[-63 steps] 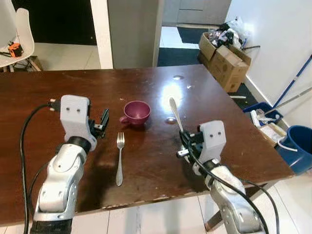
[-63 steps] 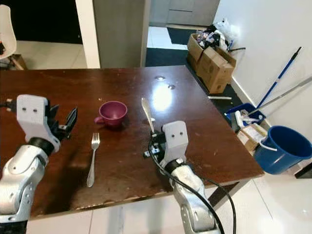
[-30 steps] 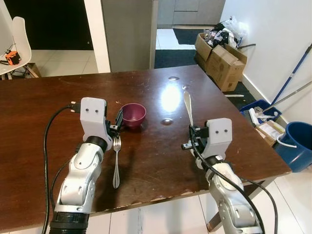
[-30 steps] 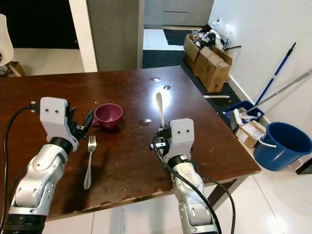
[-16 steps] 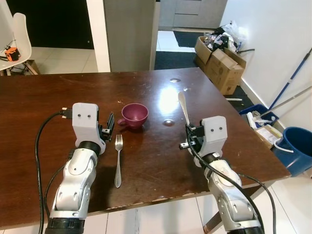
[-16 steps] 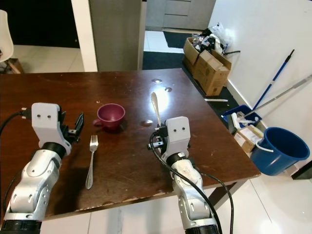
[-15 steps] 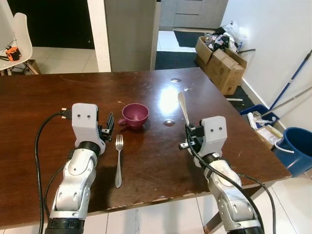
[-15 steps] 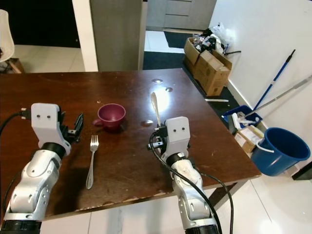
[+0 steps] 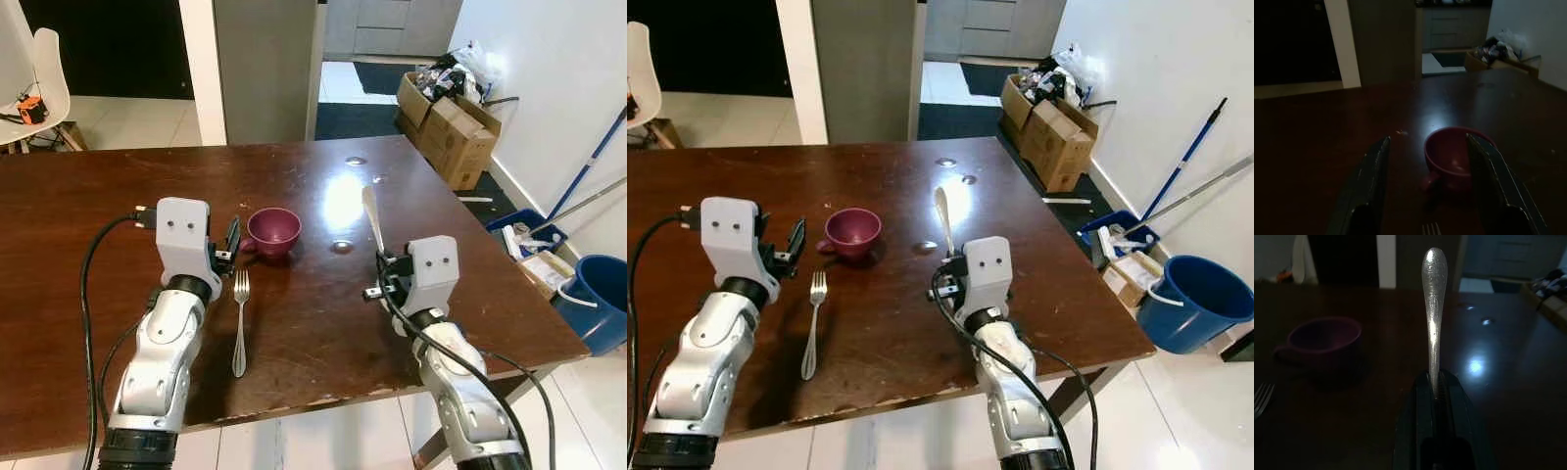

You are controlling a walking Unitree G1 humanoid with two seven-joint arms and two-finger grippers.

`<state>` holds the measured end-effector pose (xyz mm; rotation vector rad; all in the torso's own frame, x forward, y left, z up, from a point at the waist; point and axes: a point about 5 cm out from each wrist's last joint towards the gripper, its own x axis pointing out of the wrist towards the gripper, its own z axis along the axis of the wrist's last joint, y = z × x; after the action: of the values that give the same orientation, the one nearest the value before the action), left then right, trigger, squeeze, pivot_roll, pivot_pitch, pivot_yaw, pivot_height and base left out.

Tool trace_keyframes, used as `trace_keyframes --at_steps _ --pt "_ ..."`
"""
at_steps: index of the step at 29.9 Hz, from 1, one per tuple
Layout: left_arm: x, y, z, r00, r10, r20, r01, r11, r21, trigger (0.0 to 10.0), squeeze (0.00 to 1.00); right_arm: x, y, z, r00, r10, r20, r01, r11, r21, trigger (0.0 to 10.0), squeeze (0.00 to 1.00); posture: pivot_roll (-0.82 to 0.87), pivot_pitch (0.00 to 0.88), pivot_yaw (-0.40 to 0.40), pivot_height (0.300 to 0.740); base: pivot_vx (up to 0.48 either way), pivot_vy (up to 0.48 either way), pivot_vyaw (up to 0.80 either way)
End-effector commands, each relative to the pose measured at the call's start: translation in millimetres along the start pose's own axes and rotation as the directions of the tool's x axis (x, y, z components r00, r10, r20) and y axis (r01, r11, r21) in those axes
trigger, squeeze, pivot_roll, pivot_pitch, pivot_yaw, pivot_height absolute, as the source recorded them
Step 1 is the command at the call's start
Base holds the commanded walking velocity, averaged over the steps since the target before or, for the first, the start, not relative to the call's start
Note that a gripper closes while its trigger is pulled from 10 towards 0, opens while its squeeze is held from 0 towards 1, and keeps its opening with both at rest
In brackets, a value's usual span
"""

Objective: Setting the table

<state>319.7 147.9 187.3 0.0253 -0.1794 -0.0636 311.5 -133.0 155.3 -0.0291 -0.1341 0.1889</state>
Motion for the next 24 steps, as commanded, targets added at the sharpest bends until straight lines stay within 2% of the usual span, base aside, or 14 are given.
trace_keyframes --at_steps 1,6,10,13,16,22,24 --pt "2.8 -0.2 -2.1 1.000 -0.020 -0.012 0.020 1.000 0.003 10.0 0.00 -4.6 -5.6 5.1 0.999 -0.034 0.038 0.034 0.999 0.000 10.0 0.00 -0.07 0.000 0.082 0.740 0.000 0.000 0.00" --pt "5.8 3.7 -7.4 1.000 -0.017 -0.025 0.017 1.000 0.011 10.0 0.00 -10.3 -4.9 -5.4 0.997 -0.071 0.018 0.071 0.997 0.015 10.0 0.00 -0.09 0.000 0.089 0.740 0.000 0.000 0.00" --pt "5.2 -2.8 -10.6 0.999 -0.034 -0.029 0.034 0.999 -0.005 10.0 0.00 -16.3 -3.1 -8.0 0.997 -0.069 0.018 0.069 0.998 0.012 10.0 0.00 -0.12 0.000 0.110 0.740 0.000 0.000 0.00" --pt "6.6 -7.3 -11.7 0.998 -0.045 -0.032 0.045 0.999 -0.007 10.0 0.00 -18.8 -8.1 -9.2 0.996 -0.087 0.010 0.087 0.996 0.010 10.0 0.00 -0.12 0.000 0.114 0.740 0.000 0.000 0.00" --pt "6.7 -3.8 -9.0 0.999 -0.037 -0.025 0.037 0.999 -0.009 10.0 0.00 -18.5 -8.6 -5.3 0.997 -0.075 0.021 0.075 0.997 0.000 10.0 0.00 -0.13 0.000 0.102 0.740 0.000 0.000 0.00" --pt "-4.8 11.3 -23.7 0.998 0.019 -0.067 -0.019 1.000 0.001 10.0 0.00 -16.2 0.1 -4.9 1.000 0.012 0.017 -0.012 0.999 -0.038 10.0 0.00 -0.12 0.000 0.065 0.740 0.000 0.000 0.00" --pt "-10.2 17.3 -29.9 0.995 0.050 -0.083 -0.049 0.999 0.009 10.0 0.00 -16.0 3.9 -6.2 1.000 0.029 0.010 -0.028 0.999 -0.032 10.0 0.00 -0.11 0.000 0.030 0.740 0.000 0.000 0.00"
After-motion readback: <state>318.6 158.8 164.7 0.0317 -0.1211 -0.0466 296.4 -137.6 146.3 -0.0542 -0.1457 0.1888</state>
